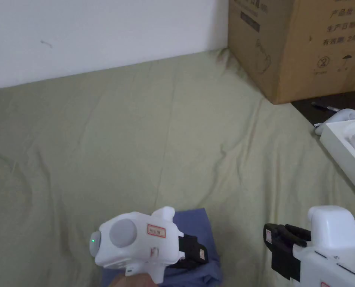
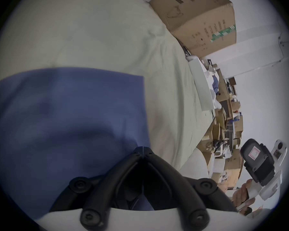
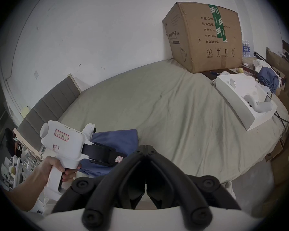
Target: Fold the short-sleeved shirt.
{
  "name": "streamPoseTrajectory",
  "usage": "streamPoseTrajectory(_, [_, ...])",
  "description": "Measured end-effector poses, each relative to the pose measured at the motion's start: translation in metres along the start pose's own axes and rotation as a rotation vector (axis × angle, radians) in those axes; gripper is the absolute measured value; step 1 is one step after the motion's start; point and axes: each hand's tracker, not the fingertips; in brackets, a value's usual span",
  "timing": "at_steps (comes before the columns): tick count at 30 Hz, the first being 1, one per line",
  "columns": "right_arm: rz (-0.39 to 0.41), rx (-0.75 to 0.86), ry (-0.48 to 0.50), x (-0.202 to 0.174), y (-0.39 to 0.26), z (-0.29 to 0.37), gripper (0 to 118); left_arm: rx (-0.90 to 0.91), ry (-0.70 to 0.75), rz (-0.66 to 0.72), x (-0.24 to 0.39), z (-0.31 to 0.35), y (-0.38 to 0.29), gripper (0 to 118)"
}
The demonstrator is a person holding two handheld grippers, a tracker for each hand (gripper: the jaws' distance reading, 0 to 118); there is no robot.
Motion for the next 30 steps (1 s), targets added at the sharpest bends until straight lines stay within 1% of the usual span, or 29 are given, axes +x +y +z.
streamPoseTrajectory(2, [0.0,-0.01,-0.013,0.002,-0.002,0.001,0,-0.014,-0.053,-0.047,0.02,-0.003,-0.008,0])
streamPoseTrajectory(4, [0.0,-0.019,-0.02,0.002,-0.002,0.001,0,-0.024,-0.109,-0.048,0.028,-0.004,-0.012,0])
streamPoseTrajectory(7, [0.005,-0.017,-0.025,0.0,-0.001,0.003,0,0.001,-0.132,-0.076,0.032,0.006,-0.017,0])
streamPoseTrajectory(10, [0.019,-0.012,-0.015,-0.007,0.001,0.002,0,0.056,-0.156,-0.052,0.028,0.034,-0.023,0])
streamPoseTrajectory(13, [0.033,-0.015,0.004,-0.018,0.001,-0.008,0,0.154,-0.132,-0.008,0.001,0.077,-0.031,0])
streamPoseTrajectory(14, [0.041,-0.024,0.022,-0.025,0.0,-0.015,0,0.186,-0.108,0.029,-0.015,0.096,-0.033,0])
streamPoseTrajectory(15, [0.052,-0.029,0.04,-0.031,-0.001,-0.022,0,0.205,-0.099,0.033,-0.026,0.109,-0.037,0])
streamPoseTrajectory(18, [0.095,-0.066,0.077,-0.057,-0.009,-0.053,0,0.269,-0.012,0.095,-0.062,0.15,-0.05,0])
streamPoseTrajectory(20, [0.074,-0.111,0.111,-0.074,-0.014,-0.077,0,0.287,0.036,0.143,-0.083,0.171,-0.059,0])
streamPoseTrajectory(21, [0.076,-0.118,0.146,-0.082,-0.019,-0.089,0,0.293,0.043,0.151,-0.092,0.179,-0.063,0])
streamPoseTrajectory(24, [0.109,-0.144,0.148,-0.103,-0.03,-0.124,0,0.326,0.035,0.219,-0.111,0.192,-0.073,0])
streamPoseTrajectory(25, [0.109,-0.154,0.132,-0.108,-0.034,-0.131,0,0.328,0.02,0.247,-0.118,0.194,-0.075,3])
streamPoseTrajectory(26, [0.107,-0.153,0.124,-0.111,-0.038,-0.136,0,0.323,0.006,0.268,-0.126,0.194,-0.074,15])
streamPoseTrajectory(27, [0.112,-0.154,0.107,-0.113,-0.043,-0.141,0,0.313,-0.038,0.3,-0.133,0.193,-0.074,39])
streamPoseTrajectory(28, [0.115,-0.162,0.077,-0.115,-0.048,-0.146,0,0.303,-0.079,0.318,-0.137,0.191,-0.074,78])
streamPoseTrajectory(29, [0.126,-0.178,0.068,-0.116,-0.054,-0.152,0,0.286,-0.113,0.327,-0.141,0.186,-0.072,102])
streamPoseTrajectory(30, [0.126,-0.205,0.064,-0.116,-0.058,-0.156,0,0.293,-0.145,0.342,-0.138,0.182,-0.068,112])
